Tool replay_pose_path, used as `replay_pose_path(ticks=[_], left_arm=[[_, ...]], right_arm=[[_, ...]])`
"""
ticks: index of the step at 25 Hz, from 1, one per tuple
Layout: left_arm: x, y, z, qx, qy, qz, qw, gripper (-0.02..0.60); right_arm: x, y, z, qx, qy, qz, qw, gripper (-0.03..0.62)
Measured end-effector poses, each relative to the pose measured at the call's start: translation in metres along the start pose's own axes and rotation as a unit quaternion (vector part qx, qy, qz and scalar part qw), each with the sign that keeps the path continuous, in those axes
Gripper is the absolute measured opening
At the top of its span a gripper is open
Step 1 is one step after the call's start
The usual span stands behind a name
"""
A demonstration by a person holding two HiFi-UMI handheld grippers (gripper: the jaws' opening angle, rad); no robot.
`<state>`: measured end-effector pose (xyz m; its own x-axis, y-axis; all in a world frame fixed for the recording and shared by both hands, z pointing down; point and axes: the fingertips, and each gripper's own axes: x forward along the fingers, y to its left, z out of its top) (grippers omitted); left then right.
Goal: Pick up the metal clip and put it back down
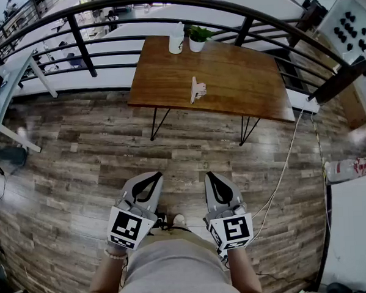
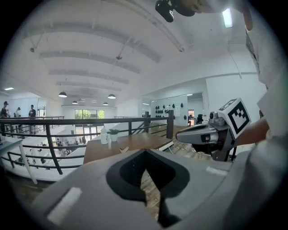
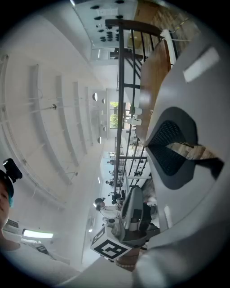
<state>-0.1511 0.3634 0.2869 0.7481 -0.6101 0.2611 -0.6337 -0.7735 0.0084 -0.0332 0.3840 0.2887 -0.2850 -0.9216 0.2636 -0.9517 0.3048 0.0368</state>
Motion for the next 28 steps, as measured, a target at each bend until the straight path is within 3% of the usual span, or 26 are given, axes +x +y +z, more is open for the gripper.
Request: replay_pose_path(ticks=[11, 20, 24, 28], left_arm=[[0.002, 0.003, -0.001, -0.001, 0.001, -0.004, 1.0, 0.0], [0.002, -0.004, 0.002, -0.007, -0.011, -0.023, 0.9996, 0.002], [0.002, -0.006, 0.001, -0.028, -0.01, -0.03, 0.9991, 0.108], [0.004, -0.005, 0.003, -0.023, -0.017, -0.026, 0.9993, 0.121]], right_arm=[[0.002, 0.001, -0.003, 0.004, 0.006, -0.004, 1.0, 0.02], [0.0, -0.002, -0.002, 0.038, -0.006, -0.011, 0.999, 0.017], [0.002, 0.005, -0.001, 0.038, -0.006, 0.008, 0.999, 0.137], [0.004, 0.009, -0.003, 0.031, -0.004, 0.025, 0.999, 0.175]])
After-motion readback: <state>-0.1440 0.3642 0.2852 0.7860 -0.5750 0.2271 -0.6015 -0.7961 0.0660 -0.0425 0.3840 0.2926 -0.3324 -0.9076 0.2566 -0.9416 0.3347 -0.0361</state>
